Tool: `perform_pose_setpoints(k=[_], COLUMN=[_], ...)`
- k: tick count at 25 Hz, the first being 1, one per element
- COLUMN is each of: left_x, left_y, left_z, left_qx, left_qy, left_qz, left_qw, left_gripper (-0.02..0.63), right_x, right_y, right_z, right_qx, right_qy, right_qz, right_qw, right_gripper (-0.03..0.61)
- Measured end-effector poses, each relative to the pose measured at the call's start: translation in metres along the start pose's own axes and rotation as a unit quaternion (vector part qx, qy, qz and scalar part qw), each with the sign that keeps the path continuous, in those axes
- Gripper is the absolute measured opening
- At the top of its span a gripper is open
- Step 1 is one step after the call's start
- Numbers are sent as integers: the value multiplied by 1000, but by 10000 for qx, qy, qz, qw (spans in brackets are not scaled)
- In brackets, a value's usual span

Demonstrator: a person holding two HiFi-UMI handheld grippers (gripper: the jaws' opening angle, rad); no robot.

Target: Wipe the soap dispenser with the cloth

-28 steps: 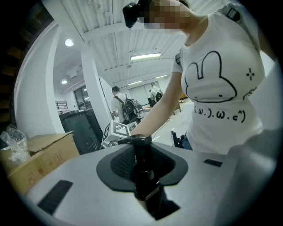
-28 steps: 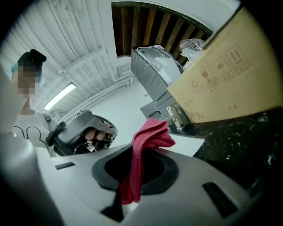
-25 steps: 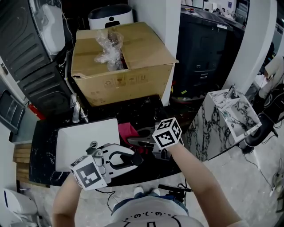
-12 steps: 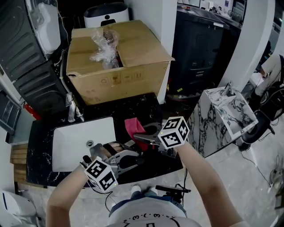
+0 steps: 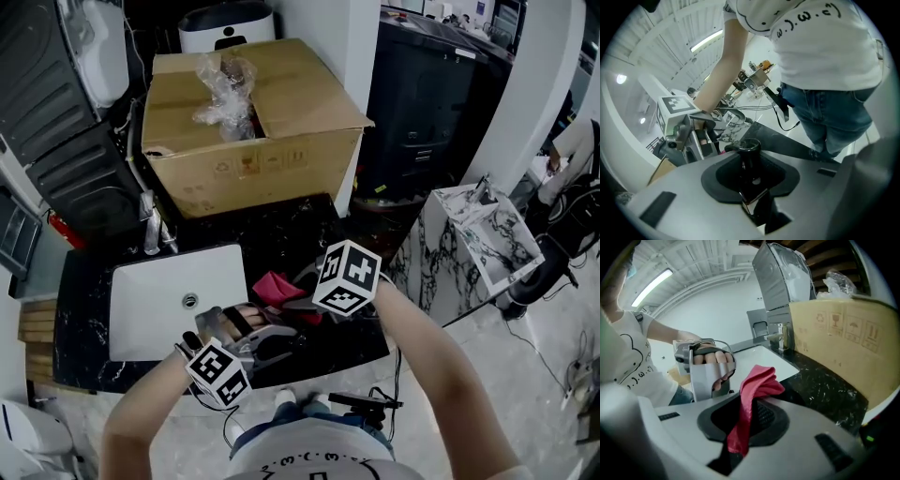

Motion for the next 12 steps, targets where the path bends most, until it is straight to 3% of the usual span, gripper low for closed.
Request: perform_pose_setpoints(k=[5,12], left_x=[8,12], left_y=[-14,-19], left_z=[5,7], left_qx=[60,132], left_qy=[69,-17], left_qz=[-135,-286], left_qw=[9999,9995], left_gripper=[97,92], right_x=[-13,-44], right_y=[0,-13], right_z=[-12,-19], right_qx=[311,463], right_qy=[733,1286], right_qz=[-83,362], right_qw=[9968,9900], right_gripper=[52,52])
Point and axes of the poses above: the fingertips, and each gripper's own axes: x backward along the fingers, y to its left, z out of its underside, the point moved 9 cm from there along x, backward along the fingers, and after that the axes turned 10 degrees about z, right-handed, at the moved point
